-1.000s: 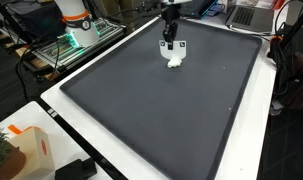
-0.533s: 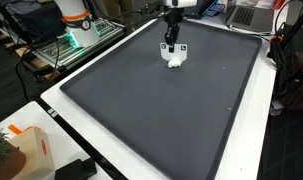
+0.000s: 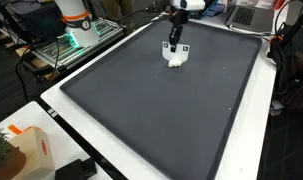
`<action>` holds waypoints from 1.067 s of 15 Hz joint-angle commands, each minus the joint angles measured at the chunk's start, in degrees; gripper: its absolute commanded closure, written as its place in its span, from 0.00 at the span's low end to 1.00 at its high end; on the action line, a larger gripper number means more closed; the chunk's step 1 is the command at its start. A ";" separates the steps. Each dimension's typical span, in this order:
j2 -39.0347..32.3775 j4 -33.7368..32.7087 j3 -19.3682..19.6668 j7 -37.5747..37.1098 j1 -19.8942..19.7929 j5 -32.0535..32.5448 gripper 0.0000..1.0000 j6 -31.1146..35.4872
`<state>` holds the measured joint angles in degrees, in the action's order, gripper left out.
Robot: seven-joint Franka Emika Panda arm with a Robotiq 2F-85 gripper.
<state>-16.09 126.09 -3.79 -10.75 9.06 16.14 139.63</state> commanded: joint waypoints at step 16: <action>-16.56 -26.74 -0.69 5.07 0.18 -7.32 0.99 -29.25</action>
<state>-30.19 101.09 -4.31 -6.58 9.13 9.58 107.80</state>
